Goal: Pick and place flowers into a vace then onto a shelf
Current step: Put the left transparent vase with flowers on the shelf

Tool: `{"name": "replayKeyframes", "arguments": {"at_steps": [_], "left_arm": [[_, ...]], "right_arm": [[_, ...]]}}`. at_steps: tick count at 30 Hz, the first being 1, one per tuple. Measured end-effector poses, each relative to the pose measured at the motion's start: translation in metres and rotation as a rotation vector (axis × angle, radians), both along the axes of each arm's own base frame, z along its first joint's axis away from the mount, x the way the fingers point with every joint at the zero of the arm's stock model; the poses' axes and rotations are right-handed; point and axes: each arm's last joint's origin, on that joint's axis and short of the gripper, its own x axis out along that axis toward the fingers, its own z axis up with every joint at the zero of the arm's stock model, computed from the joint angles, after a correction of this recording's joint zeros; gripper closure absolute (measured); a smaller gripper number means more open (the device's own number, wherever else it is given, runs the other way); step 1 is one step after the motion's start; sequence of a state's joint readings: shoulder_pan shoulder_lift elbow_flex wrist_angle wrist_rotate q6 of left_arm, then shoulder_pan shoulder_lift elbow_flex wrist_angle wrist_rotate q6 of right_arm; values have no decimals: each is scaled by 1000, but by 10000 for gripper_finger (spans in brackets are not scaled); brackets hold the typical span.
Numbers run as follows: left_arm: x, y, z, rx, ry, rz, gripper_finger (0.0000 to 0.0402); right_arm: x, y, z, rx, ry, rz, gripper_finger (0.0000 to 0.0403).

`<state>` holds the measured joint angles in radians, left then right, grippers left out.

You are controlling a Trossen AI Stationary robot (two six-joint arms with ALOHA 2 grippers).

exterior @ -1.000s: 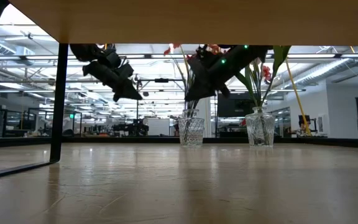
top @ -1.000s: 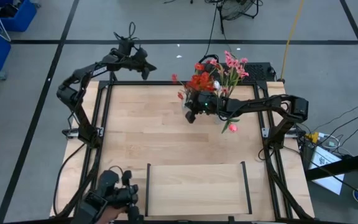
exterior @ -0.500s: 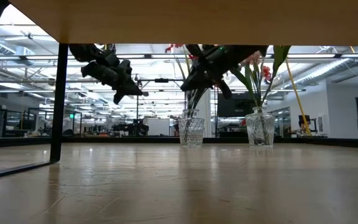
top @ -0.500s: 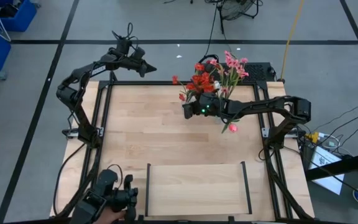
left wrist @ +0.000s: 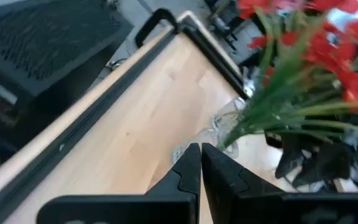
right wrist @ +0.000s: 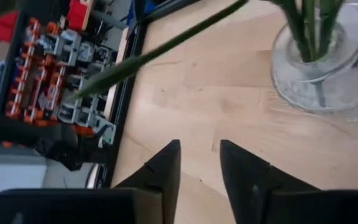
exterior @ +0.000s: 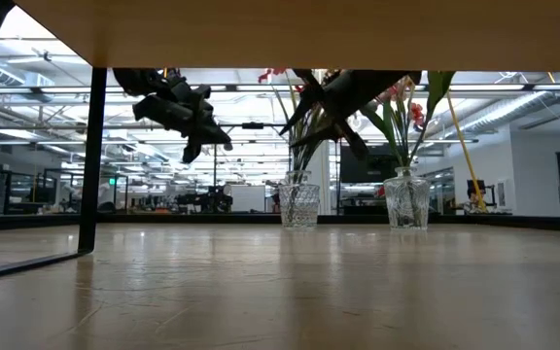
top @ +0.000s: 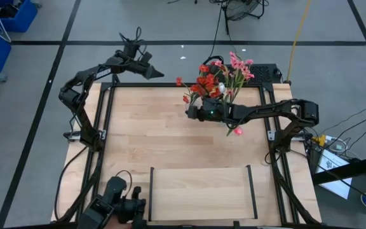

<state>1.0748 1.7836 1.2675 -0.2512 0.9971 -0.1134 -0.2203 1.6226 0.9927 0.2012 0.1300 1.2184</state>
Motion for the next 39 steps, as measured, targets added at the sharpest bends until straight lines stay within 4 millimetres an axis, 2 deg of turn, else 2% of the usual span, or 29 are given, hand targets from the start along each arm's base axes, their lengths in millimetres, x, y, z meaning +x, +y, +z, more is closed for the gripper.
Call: {"name": "replayKeyframes", "arguments": {"at_steps": [4, 9, 20, 29, 34, 39], "left_arm": [[0, 2, -1, -77, 52, 112, 383], [2, 2, -1, -45, 58, 114, 382], [6, -2, 0, -29, 10, 20, 382], [17, -9, -1, 41, 56, 13, 383], [15, -9, -3, 46, 68, 8, 383], [13, -13, -5, 21, 57, -45, 383]], "right_arm": [[-2, -1, -2, 76, -4, -56, 271], [-6, -1, -9, 156, 44, -127, 256], [-9, 0, -12, 160, 38, -306, 268], [-23, 1, -35, 223, 8, -454, 262], [-27, -8, -38, 200, -86, -486, 262], [-32, -26, -37, 165, -93, -504, 261]]}}
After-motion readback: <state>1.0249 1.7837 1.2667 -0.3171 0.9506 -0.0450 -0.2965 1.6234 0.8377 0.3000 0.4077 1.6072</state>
